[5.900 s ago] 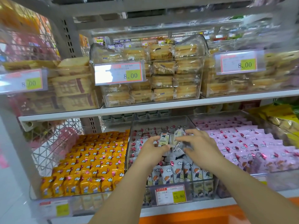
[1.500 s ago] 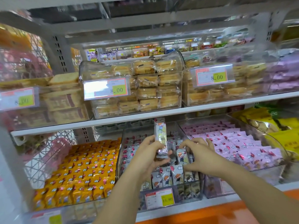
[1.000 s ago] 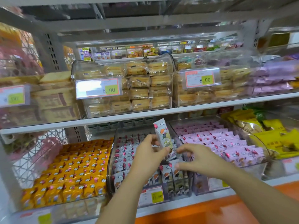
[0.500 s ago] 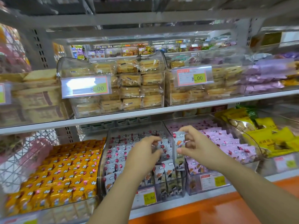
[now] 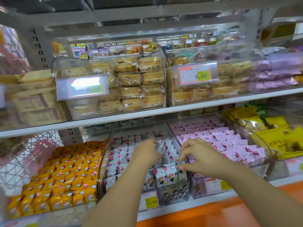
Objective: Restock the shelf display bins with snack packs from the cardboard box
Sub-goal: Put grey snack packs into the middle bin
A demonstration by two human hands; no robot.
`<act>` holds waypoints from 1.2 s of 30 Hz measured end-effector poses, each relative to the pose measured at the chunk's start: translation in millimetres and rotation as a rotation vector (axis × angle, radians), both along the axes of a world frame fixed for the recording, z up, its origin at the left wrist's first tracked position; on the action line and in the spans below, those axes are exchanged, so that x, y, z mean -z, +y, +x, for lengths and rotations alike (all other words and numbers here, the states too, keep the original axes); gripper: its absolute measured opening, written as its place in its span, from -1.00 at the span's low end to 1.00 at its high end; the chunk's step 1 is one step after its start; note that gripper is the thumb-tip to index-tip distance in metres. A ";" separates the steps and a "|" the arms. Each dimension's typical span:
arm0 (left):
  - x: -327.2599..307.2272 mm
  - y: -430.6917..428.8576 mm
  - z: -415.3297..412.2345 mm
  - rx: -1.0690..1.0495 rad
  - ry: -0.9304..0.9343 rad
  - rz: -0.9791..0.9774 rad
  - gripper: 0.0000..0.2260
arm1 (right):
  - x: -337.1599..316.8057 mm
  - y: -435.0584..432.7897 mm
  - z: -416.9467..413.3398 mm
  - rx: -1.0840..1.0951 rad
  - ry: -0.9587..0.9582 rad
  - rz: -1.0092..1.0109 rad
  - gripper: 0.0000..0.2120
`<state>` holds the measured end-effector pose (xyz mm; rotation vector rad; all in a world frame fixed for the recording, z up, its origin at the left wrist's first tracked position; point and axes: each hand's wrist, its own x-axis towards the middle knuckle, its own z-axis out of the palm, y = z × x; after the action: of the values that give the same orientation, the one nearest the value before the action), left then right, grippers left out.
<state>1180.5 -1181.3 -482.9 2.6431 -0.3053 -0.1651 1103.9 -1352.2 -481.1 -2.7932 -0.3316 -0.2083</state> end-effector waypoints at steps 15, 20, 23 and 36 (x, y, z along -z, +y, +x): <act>-38.3 109.3 -67.6 0.148 -0.312 -0.440 -0.59 | -10.7 37.8 -13.5 -0.037 -0.015 0.182 -0.68; -25.6 137.7 -77.0 0.050 -0.321 -0.150 -0.69 | 4.6 47.8 -11.3 -0.049 0.022 0.078 -0.69; -17.6 144.1 -78.7 0.017 -0.328 0.065 -0.55 | 12.4 53.8 -9.3 -0.034 0.045 0.048 -0.69; 22.7 127.8 -58.6 0.062 -0.365 0.316 -0.55 | 27.2 58.3 -12.4 0.040 -0.043 -0.089 -0.69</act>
<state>1122.0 -1053.5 -505.6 2.9721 -0.5187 0.2766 1091.6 -1293.9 -508.3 -2.8881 -0.3026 -0.2696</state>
